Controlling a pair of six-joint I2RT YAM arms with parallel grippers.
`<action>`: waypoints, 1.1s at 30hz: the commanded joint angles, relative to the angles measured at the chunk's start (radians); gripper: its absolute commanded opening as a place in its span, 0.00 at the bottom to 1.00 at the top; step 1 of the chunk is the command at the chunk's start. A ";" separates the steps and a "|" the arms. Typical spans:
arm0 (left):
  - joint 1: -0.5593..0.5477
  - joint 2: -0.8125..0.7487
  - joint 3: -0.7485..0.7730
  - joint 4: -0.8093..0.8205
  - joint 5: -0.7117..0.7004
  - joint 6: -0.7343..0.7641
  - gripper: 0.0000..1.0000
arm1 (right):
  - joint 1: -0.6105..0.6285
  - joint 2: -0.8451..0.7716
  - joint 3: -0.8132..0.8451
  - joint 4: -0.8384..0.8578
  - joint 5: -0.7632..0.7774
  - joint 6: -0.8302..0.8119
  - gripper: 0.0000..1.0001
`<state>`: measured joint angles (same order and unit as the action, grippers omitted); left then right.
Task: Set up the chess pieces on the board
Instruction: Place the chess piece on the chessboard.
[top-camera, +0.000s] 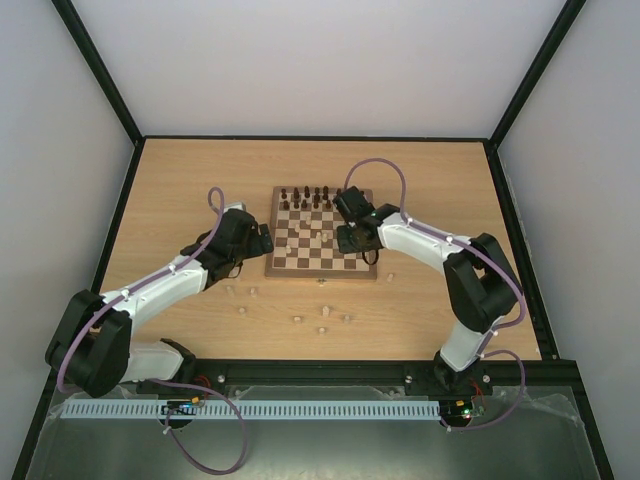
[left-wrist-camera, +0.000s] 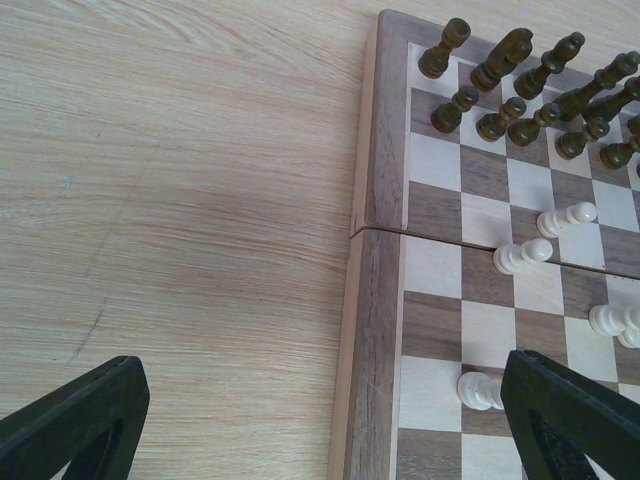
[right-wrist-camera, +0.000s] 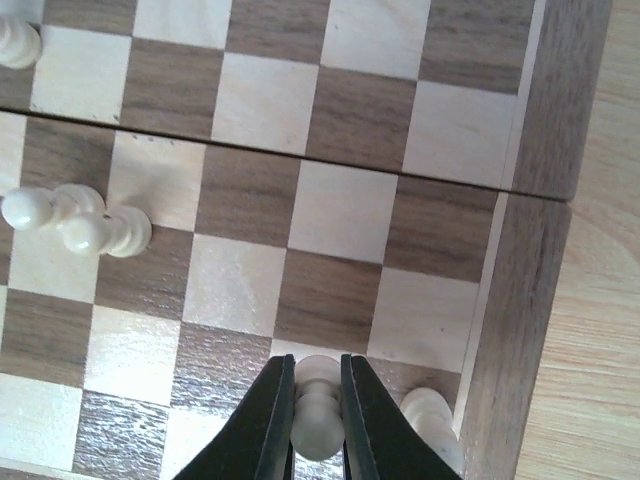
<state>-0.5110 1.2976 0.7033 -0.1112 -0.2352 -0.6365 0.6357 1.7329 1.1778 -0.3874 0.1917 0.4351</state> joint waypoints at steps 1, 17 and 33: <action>0.002 -0.021 -0.017 0.015 0.005 -0.008 0.99 | 0.008 -0.021 -0.039 -0.037 -0.010 0.013 0.11; -0.003 -0.009 -0.014 0.015 -0.001 -0.012 1.00 | 0.017 0.013 -0.068 -0.008 -0.038 0.010 0.11; -0.004 -0.015 -0.012 0.009 -0.008 -0.010 1.00 | 0.021 -0.019 -0.004 -0.046 -0.008 0.010 0.33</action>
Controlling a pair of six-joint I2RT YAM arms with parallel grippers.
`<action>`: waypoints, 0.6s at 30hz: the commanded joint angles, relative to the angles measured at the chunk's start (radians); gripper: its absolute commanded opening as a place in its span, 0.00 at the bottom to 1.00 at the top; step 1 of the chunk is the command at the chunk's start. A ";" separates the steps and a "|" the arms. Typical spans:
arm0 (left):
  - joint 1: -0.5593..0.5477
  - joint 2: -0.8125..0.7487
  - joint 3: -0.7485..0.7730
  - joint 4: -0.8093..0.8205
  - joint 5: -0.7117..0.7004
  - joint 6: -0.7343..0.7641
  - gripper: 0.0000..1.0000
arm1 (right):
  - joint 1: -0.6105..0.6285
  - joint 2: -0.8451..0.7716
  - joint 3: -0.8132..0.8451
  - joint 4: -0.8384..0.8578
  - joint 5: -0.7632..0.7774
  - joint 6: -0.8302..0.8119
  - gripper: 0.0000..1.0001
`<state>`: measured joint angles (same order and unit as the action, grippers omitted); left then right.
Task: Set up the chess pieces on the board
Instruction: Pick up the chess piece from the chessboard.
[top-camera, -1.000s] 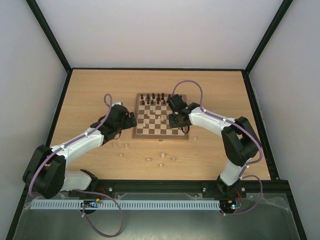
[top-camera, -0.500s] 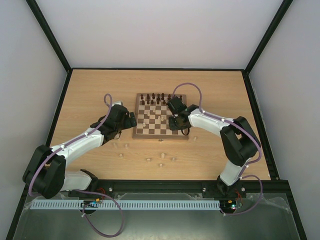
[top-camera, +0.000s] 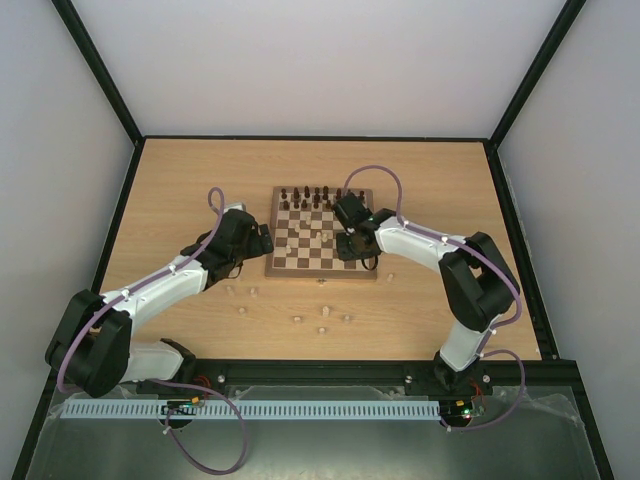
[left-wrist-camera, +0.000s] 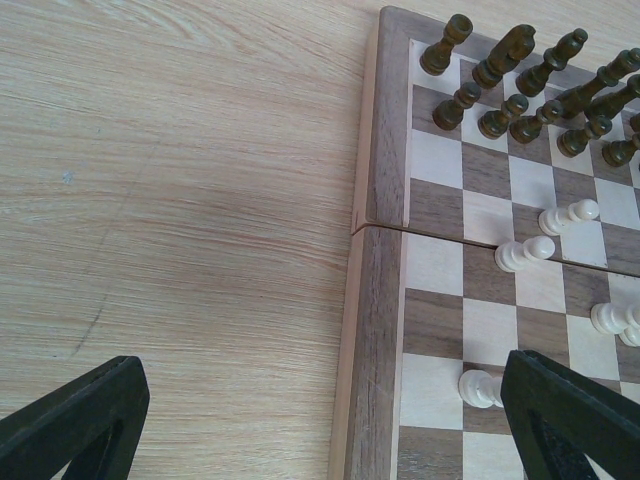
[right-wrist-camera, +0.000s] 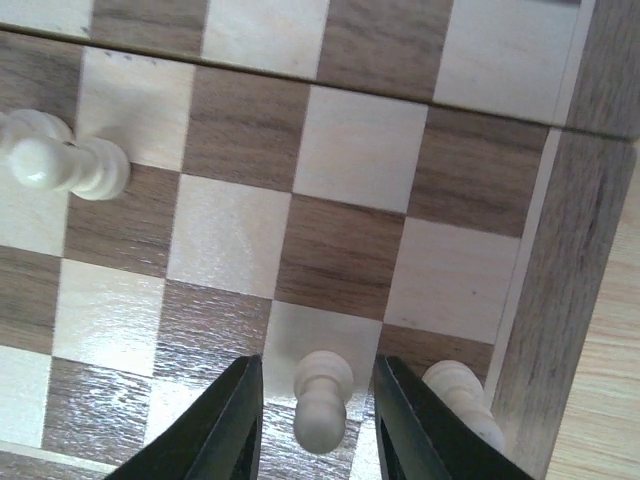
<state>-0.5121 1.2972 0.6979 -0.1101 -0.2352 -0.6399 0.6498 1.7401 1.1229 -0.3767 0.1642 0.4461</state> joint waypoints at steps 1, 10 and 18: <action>-0.003 -0.016 -0.005 0.006 -0.011 -0.005 1.00 | 0.007 -0.031 0.063 -0.063 0.022 -0.001 0.34; 0.000 -0.015 0.003 0.003 -0.021 -0.007 1.00 | 0.041 0.038 0.176 -0.069 0.020 -0.016 0.34; 0.000 0.014 0.013 0.014 -0.017 0.000 1.00 | 0.060 0.133 0.261 -0.073 0.014 -0.027 0.31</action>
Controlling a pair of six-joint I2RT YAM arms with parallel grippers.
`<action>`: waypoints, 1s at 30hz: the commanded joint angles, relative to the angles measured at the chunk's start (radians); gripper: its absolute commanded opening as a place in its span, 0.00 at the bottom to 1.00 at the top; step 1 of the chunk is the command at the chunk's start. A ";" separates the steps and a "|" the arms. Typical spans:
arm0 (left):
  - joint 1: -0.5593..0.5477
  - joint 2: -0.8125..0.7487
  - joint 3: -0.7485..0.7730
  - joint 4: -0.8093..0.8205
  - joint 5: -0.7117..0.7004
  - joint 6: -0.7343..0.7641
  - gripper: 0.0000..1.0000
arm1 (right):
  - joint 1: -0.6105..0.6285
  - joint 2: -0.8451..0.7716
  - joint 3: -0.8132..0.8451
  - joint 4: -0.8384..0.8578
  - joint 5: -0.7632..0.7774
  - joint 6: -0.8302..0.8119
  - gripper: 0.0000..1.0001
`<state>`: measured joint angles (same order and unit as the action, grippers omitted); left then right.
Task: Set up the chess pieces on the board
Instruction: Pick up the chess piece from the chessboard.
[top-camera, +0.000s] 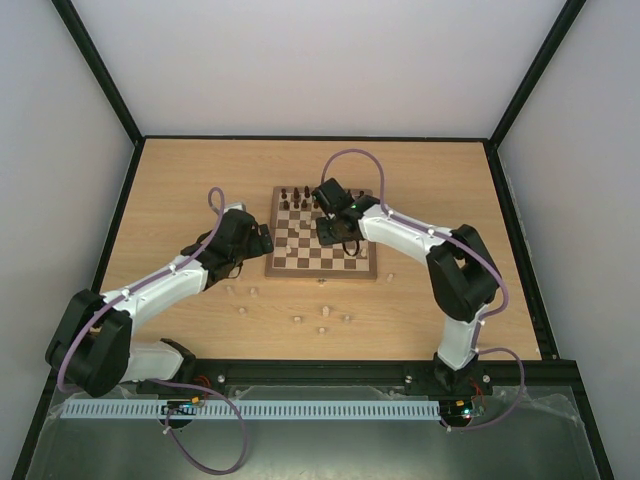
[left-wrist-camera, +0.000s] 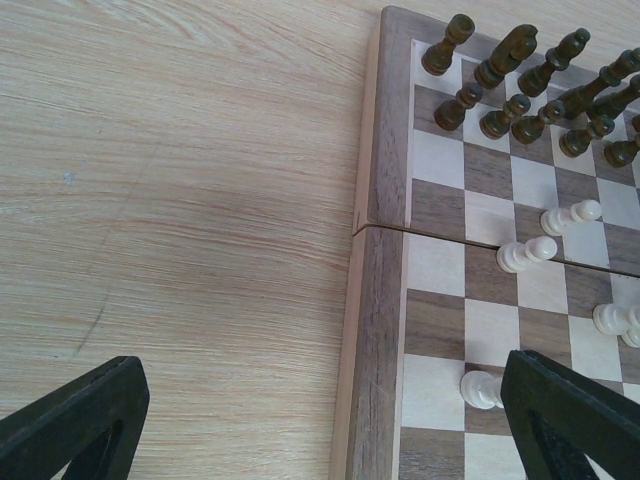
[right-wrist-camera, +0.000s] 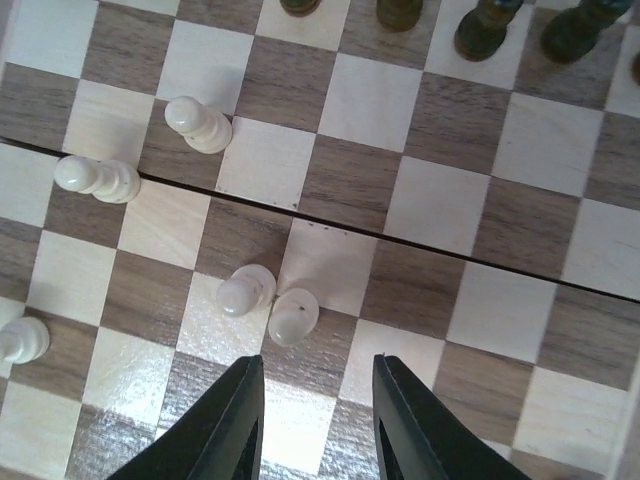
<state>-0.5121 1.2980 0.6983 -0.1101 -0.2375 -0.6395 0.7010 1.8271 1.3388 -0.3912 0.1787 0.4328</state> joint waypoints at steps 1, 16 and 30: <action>0.000 0.017 0.013 0.016 -0.013 0.000 1.00 | 0.009 0.056 0.053 -0.061 0.000 -0.015 0.31; 0.003 0.036 0.007 0.033 -0.013 0.003 1.00 | 0.009 0.131 0.086 -0.049 0.002 -0.017 0.30; 0.006 0.035 -0.003 0.039 -0.010 0.001 1.00 | 0.009 0.166 0.125 -0.050 0.014 -0.020 0.26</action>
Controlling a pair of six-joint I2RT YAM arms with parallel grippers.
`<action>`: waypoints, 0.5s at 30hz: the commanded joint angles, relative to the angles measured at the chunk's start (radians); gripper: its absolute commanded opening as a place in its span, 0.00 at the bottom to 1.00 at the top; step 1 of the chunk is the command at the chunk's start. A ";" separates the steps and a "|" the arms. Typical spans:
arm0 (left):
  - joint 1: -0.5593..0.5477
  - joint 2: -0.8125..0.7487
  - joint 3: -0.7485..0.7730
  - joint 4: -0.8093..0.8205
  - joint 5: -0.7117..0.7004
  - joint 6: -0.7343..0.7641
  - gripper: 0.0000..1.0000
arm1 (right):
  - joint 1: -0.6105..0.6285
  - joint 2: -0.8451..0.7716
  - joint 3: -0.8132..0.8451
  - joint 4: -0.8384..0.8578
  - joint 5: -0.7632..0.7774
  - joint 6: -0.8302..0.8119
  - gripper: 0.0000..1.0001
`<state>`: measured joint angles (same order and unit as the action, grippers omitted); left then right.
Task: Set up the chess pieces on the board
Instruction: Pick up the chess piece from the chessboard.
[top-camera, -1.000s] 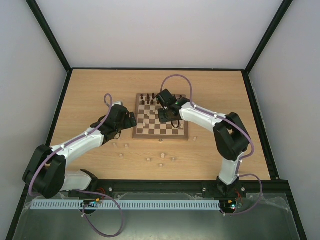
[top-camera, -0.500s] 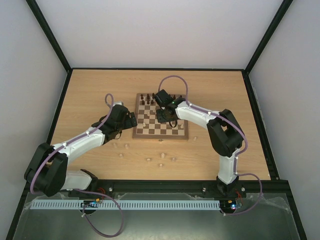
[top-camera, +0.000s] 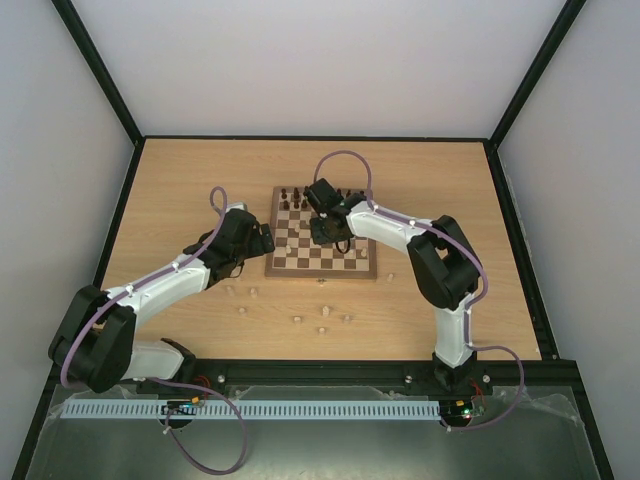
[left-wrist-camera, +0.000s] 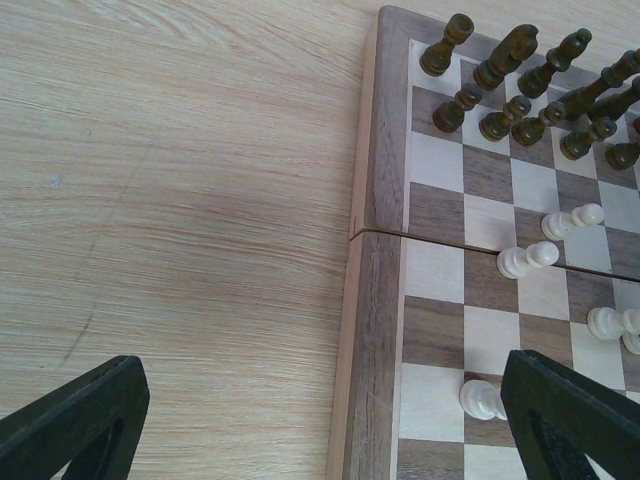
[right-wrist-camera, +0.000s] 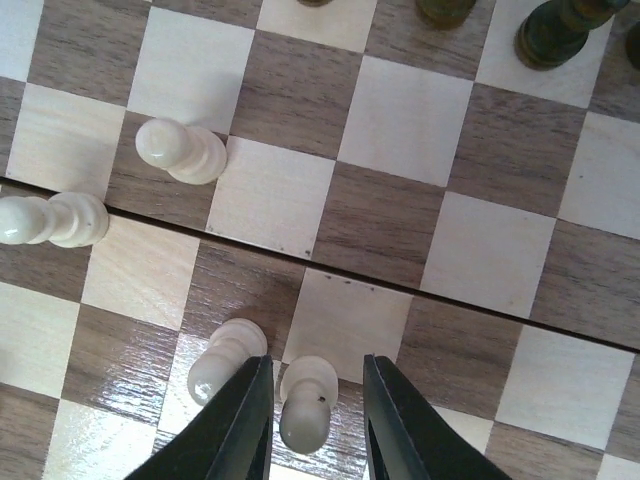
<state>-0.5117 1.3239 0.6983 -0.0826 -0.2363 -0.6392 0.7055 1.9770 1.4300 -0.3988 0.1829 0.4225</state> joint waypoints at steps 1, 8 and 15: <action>0.006 0.010 -0.003 0.012 -0.010 0.001 0.99 | 0.005 0.017 0.036 -0.044 0.013 -0.010 0.26; 0.006 0.004 -0.010 0.013 -0.009 0.000 0.99 | 0.005 0.029 0.048 -0.050 0.013 -0.011 0.20; 0.006 -0.008 -0.020 0.013 -0.002 -0.003 0.99 | 0.005 0.016 0.020 -0.051 0.009 -0.007 0.13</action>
<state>-0.5117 1.3239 0.6979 -0.0803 -0.2359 -0.6395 0.7055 1.9850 1.4506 -0.3992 0.1867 0.4183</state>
